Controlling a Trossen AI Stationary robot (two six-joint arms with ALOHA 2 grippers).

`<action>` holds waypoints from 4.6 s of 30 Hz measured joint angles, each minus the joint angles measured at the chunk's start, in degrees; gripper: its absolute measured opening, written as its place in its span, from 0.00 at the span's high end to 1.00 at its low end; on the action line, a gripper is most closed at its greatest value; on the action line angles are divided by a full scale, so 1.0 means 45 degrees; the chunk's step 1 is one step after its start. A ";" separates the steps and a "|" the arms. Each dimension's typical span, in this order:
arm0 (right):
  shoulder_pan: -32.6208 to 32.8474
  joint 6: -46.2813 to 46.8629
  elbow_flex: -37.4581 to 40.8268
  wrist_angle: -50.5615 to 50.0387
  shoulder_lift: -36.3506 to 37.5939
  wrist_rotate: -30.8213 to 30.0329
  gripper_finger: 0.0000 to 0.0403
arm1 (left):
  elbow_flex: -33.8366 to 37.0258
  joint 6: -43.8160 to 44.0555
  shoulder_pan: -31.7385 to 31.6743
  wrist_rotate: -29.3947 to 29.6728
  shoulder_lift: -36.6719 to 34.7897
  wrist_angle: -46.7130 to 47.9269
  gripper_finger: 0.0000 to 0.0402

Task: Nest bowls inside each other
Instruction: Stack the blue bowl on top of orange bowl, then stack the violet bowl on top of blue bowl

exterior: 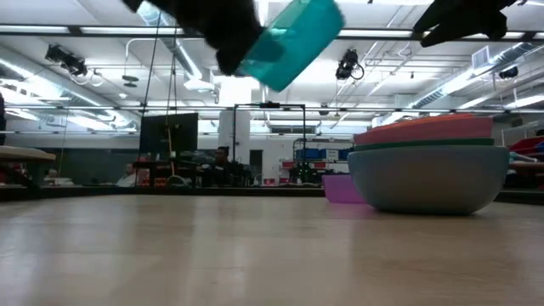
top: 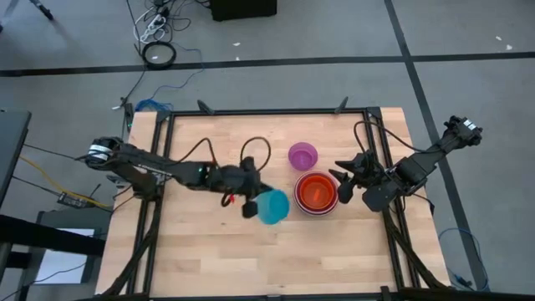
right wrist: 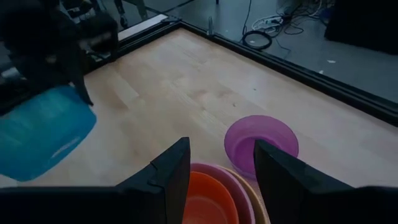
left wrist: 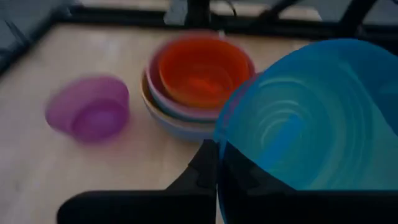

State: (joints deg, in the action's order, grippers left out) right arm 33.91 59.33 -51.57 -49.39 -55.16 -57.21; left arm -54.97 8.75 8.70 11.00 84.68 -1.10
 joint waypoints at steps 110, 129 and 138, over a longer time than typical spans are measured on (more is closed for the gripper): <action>-1.0069 -0.5447 -0.8917 -0.1930 -1.2179 1.0661 0.59 | -0.4120 0.3474 0.1115 0.4925 -0.1106 1.2141 0.66; -1.0736 -0.5520 -0.8903 -0.1631 -1.4411 1.1001 0.65 | -0.3557 0.3838 0.1503 0.5634 -0.1096 1.2131 0.66; -1.1011 -0.6333 -0.8903 -0.1512 -1.4333 1.1406 0.98 | -0.3557 0.3877 0.1503 0.5688 -0.1091 1.2122 0.66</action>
State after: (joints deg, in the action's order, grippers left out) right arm -15.64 30.83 -91.64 -56.19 -119.66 -5.88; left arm -70.98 26.20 15.46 36.60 79.77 53.45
